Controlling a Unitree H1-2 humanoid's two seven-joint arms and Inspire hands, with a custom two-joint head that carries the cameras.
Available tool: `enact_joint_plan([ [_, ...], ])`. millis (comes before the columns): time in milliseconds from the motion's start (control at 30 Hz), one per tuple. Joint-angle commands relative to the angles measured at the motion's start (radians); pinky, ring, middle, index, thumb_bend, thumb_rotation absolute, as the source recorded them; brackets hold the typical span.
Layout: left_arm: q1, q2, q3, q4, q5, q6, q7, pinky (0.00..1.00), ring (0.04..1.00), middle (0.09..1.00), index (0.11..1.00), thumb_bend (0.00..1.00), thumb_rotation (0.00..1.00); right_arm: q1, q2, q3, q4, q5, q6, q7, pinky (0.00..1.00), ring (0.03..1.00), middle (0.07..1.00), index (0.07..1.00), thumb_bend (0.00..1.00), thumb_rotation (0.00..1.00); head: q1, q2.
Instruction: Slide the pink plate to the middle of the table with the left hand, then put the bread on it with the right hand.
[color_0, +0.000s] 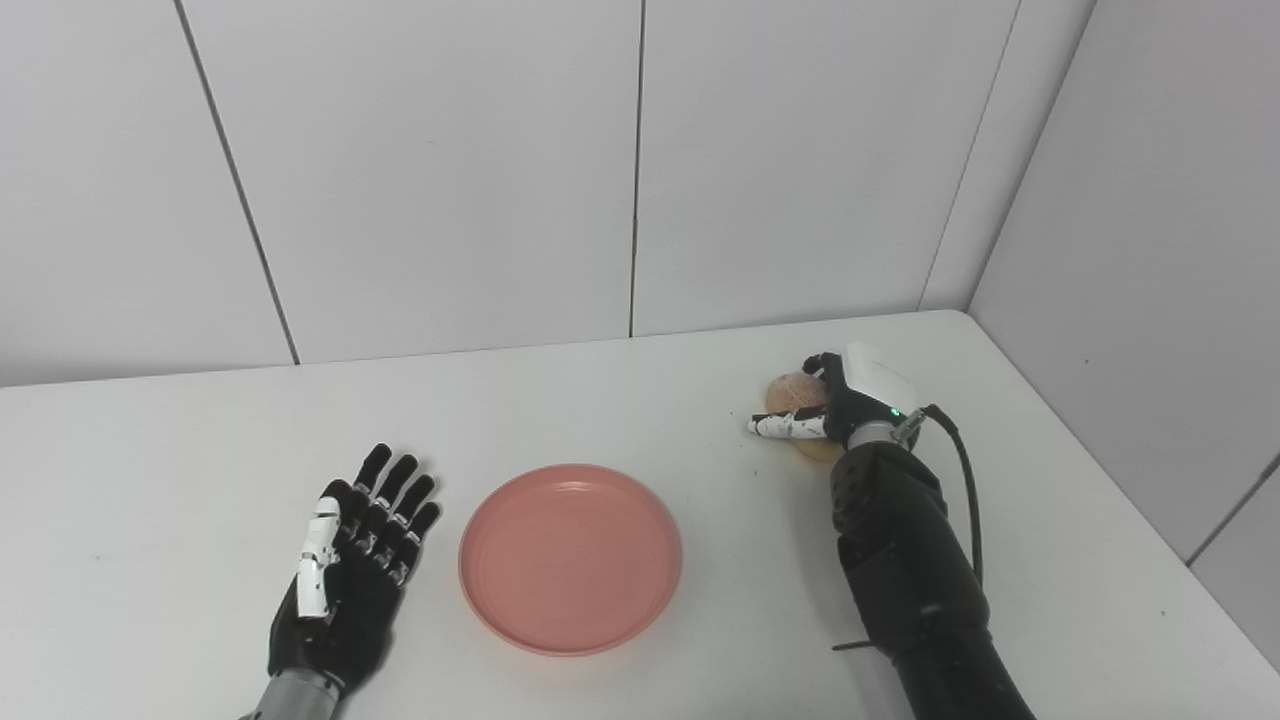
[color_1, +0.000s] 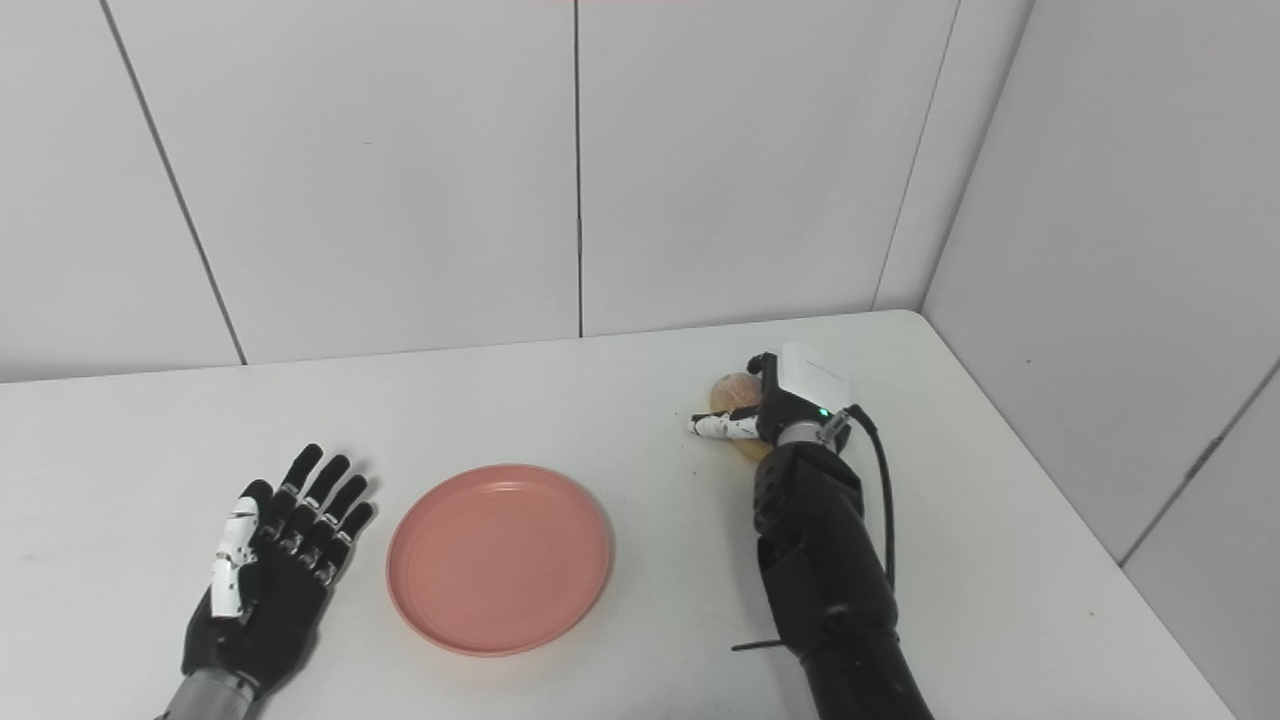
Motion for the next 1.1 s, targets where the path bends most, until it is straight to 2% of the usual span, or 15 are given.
enact_joint_plan([
  [0,0.029,0.009,-0.003,0.015,0.018,0.035,0.019,1.00,0.968,0.971,0.965,0.31,1.00,-0.053,-0.029,0.003,-0.024,-0.023,-0.003,-0.022,0.65,0.716,0.750,0.746,0.86,0.42,0.001,0.001],
  [100,0.028,0.009,-0.002,0.018,0.013,0.034,0.015,1.00,0.973,0.975,0.968,0.31,1.00,-0.051,-0.037,0.011,-0.021,-0.029,-0.003,-0.021,0.60,0.668,0.704,0.675,0.85,0.39,0.001,0.001],
  [233,0.028,0.009,-0.004,0.016,0.018,0.033,0.017,1.00,0.974,0.976,0.971,0.31,1.00,-0.045,-0.053,0.028,-0.021,-0.016,-0.003,-0.021,0.69,0.723,0.724,0.634,0.79,0.34,0.006,0.002],
  [300,0.029,0.008,-0.004,0.015,0.019,0.035,0.020,1.00,0.968,0.971,0.966,0.31,1.00,-0.046,-0.056,0.026,-0.014,-0.016,-0.003,-0.022,0.52,0.627,0.667,0.606,0.75,0.26,0.007,0.003],
  [367,0.029,0.007,-0.005,0.013,0.019,0.037,0.020,1.00,0.966,0.969,0.963,0.31,1.00,-0.048,-0.056,0.020,-0.005,-0.018,-0.003,-0.021,0.48,0.600,0.651,0.602,0.74,0.24,0.008,0.003],
  [400,0.029,0.007,-0.006,0.013,0.019,0.037,0.019,1.00,0.971,0.974,0.967,0.31,1.00,-0.050,-0.055,0.016,0.000,-0.019,-0.003,-0.021,0.39,0.511,0.586,0.537,0.61,0.18,0.008,0.003],
  [433,0.029,0.007,-0.007,0.013,0.018,0.035,0.017,1.00,0.973,0.975,0.969,0.31,1.00,-0.050,-0.054,0.015,0.002,-0.015,-0.003,-0.026,0.34,0.452,0.522,0.522,0.55,0.11,0.009,0.003],
  [467,0.030,0.007,-0.007,0.013,0.018,0.034,0.015,1.00,0.973,0.975,0.968,0.31,1.00,-0.049,-0.054,0.014,0.003,-0.012,-0.003,-0.029,0.32,0.427,0.487,0.528,0.54,0.06,0.009,0.003],
  [533,0.030,0.008,-0.010,0.014,0.023,0.029,0.014,1.00,0.973,0.974,0.968,0.31,1.00,-0.046,-0.055,0.016,0.004,-0.009,-0.003,-0.036,0.30,0.401,0.457,0.535,0.53,0.02,0.012,0.003],
  [700,0.029,0.005,-0.013,0.015,0.022,0.031,0.019,1.00,0.968,0.968,0.962,0.32,1.00,-0.032,-0.059,0.024,0.003,-0.007,-0.003,-0.032,0.33,0.436,0.455,0.530,0.52,0.00,0.020,0.001],
  [867,0.030,0.001,-0.016,0.017,0.023,0.025,0.018,1.00,0.969,0.970,0.964,0.31,1.00,-0.028,-0.056,0.029,0.002,0.022,-0.003,-0.060,0.30,0.399,0.436,0.542,0.51,0.00,0.028,-0.001],
  [1067,0.030,-0.005,-0.019,0.023,0.030,0.015,0.021,1.00,0.969,0.970,0.964,0.31,1.00,-0.019,-0.082,0.069,-0.065,0.095,-0.004,-0.064,0.33,0.415,0.453,0.531,0.51,0.00,0.046,-0.007],
])
